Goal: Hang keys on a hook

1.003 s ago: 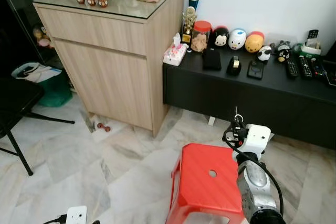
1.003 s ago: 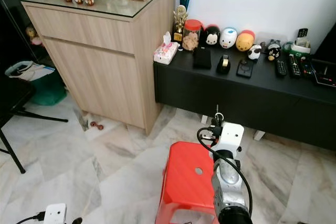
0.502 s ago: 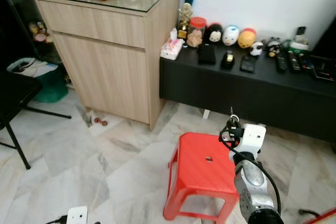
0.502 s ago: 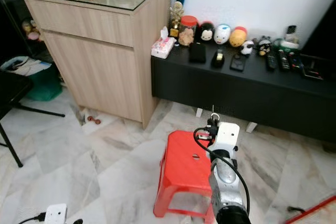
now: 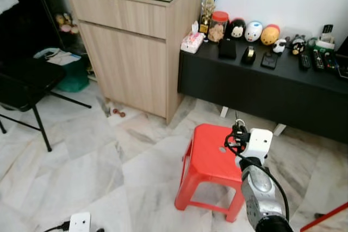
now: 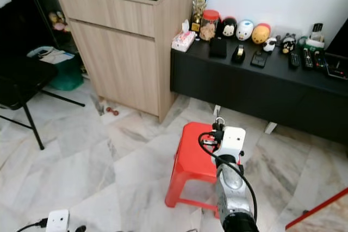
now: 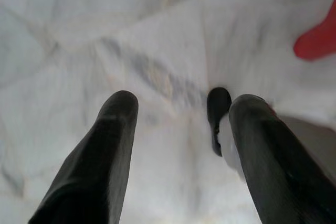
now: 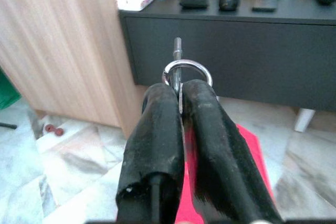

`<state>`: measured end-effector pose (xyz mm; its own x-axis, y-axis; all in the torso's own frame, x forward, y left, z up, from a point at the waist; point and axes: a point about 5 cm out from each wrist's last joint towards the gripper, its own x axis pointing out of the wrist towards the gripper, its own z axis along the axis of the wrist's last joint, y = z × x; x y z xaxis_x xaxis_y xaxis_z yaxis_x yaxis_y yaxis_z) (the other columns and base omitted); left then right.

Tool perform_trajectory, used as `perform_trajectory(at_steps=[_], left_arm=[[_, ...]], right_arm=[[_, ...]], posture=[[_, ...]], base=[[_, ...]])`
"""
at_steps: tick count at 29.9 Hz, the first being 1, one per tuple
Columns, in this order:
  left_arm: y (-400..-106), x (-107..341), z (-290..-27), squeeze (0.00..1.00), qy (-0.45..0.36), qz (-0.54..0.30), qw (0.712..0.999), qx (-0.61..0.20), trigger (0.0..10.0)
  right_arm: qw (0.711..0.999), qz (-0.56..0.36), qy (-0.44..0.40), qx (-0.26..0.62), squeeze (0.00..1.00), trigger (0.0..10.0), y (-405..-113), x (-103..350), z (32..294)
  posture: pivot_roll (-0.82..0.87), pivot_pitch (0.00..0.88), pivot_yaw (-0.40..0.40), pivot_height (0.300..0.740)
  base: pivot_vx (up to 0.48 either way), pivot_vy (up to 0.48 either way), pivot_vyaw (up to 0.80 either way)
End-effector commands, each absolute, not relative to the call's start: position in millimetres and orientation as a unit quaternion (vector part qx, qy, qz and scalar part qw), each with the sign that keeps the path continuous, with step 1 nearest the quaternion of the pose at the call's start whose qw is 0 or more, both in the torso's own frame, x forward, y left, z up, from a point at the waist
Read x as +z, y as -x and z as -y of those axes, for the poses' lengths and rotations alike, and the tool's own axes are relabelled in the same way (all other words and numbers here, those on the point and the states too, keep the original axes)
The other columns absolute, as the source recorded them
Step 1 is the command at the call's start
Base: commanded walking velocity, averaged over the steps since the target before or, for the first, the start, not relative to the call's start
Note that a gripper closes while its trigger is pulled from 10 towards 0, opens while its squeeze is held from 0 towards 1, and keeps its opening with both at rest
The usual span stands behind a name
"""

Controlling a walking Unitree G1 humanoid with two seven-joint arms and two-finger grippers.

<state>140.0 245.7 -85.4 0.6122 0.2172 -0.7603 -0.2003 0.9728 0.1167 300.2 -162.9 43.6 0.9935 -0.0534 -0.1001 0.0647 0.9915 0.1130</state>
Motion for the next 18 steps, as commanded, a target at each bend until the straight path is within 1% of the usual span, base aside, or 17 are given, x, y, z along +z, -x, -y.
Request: perform_trajectory(at_steps=[1, 5, 10, 12, 13, 14, 15, 16, 17, 18], left_arm=[[-139, -86, -247, 0.00, -0.011, -0.430, 0.896, 0.114, 10.0], [-136, -87, -247, 0.00, -0.009, -0.432, 0.895, 0.115, 10.0], [-135, -87, -247, 0.00, -0.006, -0.434, 0.894, 0.115, 10.0], [-137, -87, -248, 0.00, -0.006, -0.434, 0.894, 0.115, 10.0], [-137, -87, -248, 0.00, -0.006, -0.434, 0.894, 0.115, 10.0], [-138, -86, -247, 0.00, -0.006, -0.434, 0.893, 0.114, 10.0], [-139, -86, -247, 0.00, -0.006, -0.434, 0.894, 0.114, 10.0], [-139, -86, -247, 0.00, -0.006, -0.434, 0.894, 0.114, 10.0], [-140, -86, -247, 0.00, -0.006, -0.434, 0.894, 0.113, 10.0], [-140, -86, -247, 0.00, -0.006, -0.434, 0.894, 0.113, 10.0]], right_arm=[[0.997, -0.046, -0.057, -0.035, 0.00, 10.0, -301, 45, 166], [0.997, -0.046, -0.057, -0.035, 0.00, 10.0, -301, 45, 167], [0.996, -0.054, -0.054, -0.036, 0.00, 10.0, -301, 43, 168], [0.993, -0.102, -0.043, -0.040, 0.00, 10.0, -297, 30, 173], [0.993, -0.102, -0.043, -0.040, 0.00, 10.0, -297, 30, 173], [0.983, -0.177, -0.024, -0.049, 0.00, 10.0, -290, 10, 179], [0.972, -0.227, -0.013, -0.055, 0.00, 10.0, -283, -3, 184], [0.972, -0.227, -0.013, -0.055, 0.00, 10.0, -283, -3, 184], [0.950, -0.305, -0.008, -0.066, 0.00, 10.0, -268, -23, 192], [0.942, -0.327, -0.012, -0.071, 0.00, 10.0, -262, -29, 194]], posture=[[-0.02, 0.038, -0.049, 0.740], [-0.02, 0.037, -0.050, 0.740], [-0.02, 0.036, -0.052, 0.740], [-0.02, 0.031, -0.055, 0.740], [-0.02, 0.031, -0.055, 0.740], [-0.02, 0.030, -0.055, 0.740], [-0.02, 0.030, -0.055, 0.740], [-0.02, 0.030, -0.055, 0.740], [-0.02, 0.028, -0.055, 0.740], [-0.02, 0.028, -0.055, 0.740]], base=[[-0.244, 0.000, 0.00], [-0.244, 0.000, 0.00], [0.000, 0.000, 0.00], [0.000, 0.000, 0.00], [0.000, 0.000, 0.00], [0.000, 0.000, 0.00], [0.000, 0.000, 0.00], [0.000, 0.000, 0.00], [0.000, 0.000, 0.00], [0.000, 0.000, 0.00]])
